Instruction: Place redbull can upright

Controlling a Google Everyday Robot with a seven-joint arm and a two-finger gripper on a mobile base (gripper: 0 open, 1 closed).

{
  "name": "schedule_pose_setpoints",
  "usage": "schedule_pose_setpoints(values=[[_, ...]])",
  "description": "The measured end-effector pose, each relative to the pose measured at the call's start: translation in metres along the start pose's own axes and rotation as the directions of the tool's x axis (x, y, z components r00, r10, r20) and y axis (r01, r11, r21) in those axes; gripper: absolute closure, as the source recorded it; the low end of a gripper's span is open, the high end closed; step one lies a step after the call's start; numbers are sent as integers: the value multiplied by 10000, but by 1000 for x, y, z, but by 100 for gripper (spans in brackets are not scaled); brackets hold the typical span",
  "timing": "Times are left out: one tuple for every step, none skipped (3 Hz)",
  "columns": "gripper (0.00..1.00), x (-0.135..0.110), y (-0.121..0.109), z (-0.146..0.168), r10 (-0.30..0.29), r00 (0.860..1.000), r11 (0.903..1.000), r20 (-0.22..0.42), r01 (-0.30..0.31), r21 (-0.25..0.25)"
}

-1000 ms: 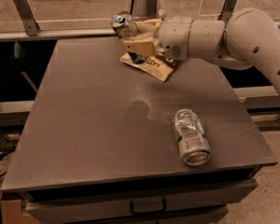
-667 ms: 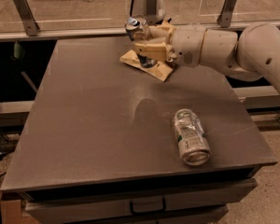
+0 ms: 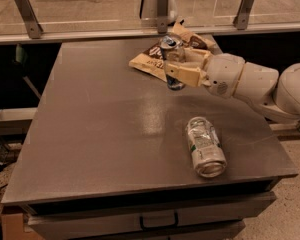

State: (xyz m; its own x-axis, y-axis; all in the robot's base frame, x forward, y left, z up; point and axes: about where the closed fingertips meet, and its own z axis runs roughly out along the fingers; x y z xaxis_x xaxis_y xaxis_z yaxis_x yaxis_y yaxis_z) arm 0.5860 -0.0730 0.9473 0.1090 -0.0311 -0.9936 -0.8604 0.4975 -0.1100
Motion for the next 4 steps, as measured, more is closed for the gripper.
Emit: schedule_pose_setpoints(values=[[100,8,-8,-25,141,9998,9988,101,-146,478],[83,12,-18,-41,204,9998,9967,-21,-202,792],[59,23,-26,-49,356,9993,9955,-92,-347,880],[28,40,-32,-56,510,9987,9957,-6,-508,769]])
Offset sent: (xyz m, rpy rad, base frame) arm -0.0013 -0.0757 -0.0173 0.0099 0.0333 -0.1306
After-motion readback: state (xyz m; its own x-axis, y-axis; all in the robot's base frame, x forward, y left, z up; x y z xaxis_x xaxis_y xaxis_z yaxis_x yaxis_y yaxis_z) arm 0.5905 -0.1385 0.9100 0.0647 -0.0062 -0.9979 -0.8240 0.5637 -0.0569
